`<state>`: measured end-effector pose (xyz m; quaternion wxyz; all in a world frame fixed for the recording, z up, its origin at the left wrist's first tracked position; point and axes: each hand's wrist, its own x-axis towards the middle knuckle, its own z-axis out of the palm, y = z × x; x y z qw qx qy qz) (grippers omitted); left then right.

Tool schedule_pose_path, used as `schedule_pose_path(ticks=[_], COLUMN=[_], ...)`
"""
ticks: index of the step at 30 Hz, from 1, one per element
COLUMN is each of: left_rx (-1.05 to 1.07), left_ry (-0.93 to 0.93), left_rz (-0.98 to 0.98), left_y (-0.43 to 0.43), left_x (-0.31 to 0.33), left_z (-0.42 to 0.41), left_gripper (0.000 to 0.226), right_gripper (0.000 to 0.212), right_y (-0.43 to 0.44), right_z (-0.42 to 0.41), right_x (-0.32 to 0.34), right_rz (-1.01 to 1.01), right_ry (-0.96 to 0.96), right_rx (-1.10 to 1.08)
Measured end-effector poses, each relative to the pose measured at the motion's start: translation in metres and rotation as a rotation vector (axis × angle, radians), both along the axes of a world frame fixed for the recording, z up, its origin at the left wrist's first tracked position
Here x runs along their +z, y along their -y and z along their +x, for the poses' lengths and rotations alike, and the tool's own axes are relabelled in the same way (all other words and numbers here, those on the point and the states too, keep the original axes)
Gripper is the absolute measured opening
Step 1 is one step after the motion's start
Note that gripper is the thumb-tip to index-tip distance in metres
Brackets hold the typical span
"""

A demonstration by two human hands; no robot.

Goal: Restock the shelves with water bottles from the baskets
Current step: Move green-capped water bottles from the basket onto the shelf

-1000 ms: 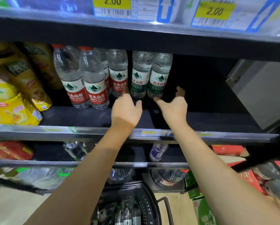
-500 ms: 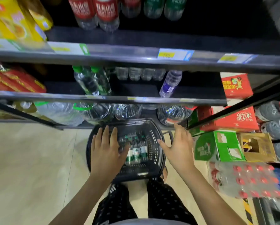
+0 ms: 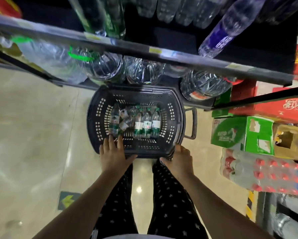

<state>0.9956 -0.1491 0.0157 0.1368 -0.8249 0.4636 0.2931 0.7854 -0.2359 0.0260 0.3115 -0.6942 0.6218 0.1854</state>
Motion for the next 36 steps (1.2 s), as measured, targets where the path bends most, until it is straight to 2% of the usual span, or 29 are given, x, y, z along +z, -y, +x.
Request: schedule_pose_path(ticks=[6, 15, 21, 26, 30, 34, 36], left_rx=[0.057, 0.109, 0.134, 0.314, 0.446, 0.565, 0.618], left_ry=[-0.015, -0.075, -0.135, -0.295, -0.439, -0.564, -0.612], left_rz=[0.062, 0.128, 0.194, 0.208, 0.14, 0.075, 0.037], left_y=[0.0, 0.004, 0.027, 0.056, 0.081, 0.1, 0.104], left_x=[-0.068, -0.192, -0.268, -0.335, -0.404, -0.448, -0.467], left_z=[0.005, 0.007, 0.004, 0.0, 0.007, 0.013, 0.011], left_gripper=[0.105, 0.107, 0.109, 0.108, 0.098, 0.06, 0.054], right_gripper=[0.083, 0.088, 0.085, 0.073, 0.078, 0.075, 0.077], right_y=[0.007, 0.024, 0.037, 0.064, 0.098, 0.127, 0.136], right_z=[0.009, 0.025, 0.034, 0.056, 0.079, 0.098, 0.105], right_x=[-0.068, -0.195, -0.278, -0.344, -0.407, -0.455, -0.475], right_rz=[0.058, 0.113, 0.192, 0.186, 0.118, 0.129, 0.131], right_ry=[0.006, -0.04, -0.033, 0.083, 0.18, 0.192, 0.166], right_rx=[-0.002, 0.052, 0.028, -0.103, -0.204, -0.258, -0.232])
